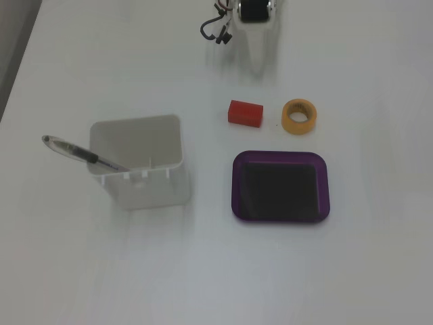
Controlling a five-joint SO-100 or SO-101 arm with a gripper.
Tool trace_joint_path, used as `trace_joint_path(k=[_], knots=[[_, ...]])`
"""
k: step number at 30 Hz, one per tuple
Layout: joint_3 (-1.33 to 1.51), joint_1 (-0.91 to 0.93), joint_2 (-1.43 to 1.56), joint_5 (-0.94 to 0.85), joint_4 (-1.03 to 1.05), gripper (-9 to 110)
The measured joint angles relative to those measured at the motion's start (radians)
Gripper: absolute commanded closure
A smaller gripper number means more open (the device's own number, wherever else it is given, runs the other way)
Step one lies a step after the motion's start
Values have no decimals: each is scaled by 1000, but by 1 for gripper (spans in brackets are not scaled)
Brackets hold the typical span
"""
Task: Grab up the yellow tape and put it in the box.
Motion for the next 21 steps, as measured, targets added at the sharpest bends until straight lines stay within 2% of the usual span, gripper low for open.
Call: trace_joint_path(k=[13,21], knots=[[-176,6,0,-18,-67,99],[-267,57,0,-262,-75,97]])
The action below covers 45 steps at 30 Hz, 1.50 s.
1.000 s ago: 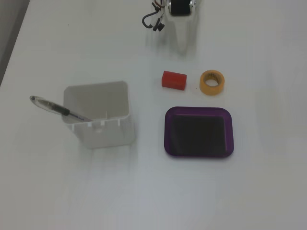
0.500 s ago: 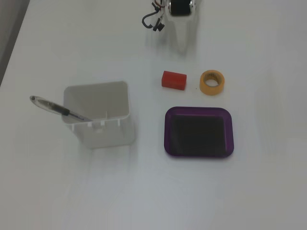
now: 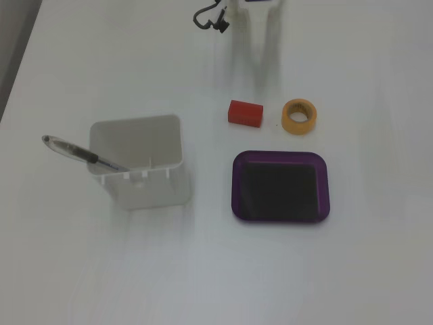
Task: Grab up the yellow tape and put it in the box.
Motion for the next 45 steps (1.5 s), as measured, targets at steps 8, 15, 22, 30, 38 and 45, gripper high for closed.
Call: trace_joint_path(k=[8,15,22,30,38,45], knots=[[-249,72,-331,-170,6,88],[-624,-51,-919,-202,169,87],[-819,-195,-1298,-156,202,86],[-825,-244,-1488,-94,81,86],[-834,-256,-1615,-87,-5,87],[-834,-253,-1644,-63,-46,87]])
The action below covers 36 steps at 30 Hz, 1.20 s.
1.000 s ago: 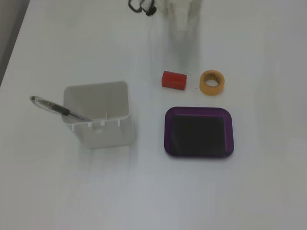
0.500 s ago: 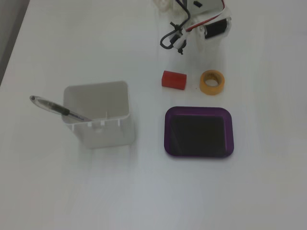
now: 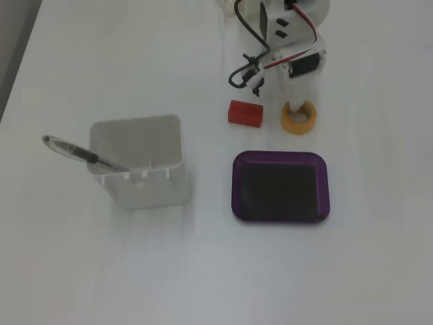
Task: Grab up the yellow tape and put it in the box.
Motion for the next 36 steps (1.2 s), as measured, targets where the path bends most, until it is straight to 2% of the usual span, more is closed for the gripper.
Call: trace_joint_path(k=[5,12,15,20,29,36], knots=[[6,0,-9,2,-63,88],[20,0,-94,0,-81,95],[18,0,-109,2,-91,102],[11,0,-103,2,-77,102],[-137,-5,176,3,84,102],[-252,31,230,92,31,102]])
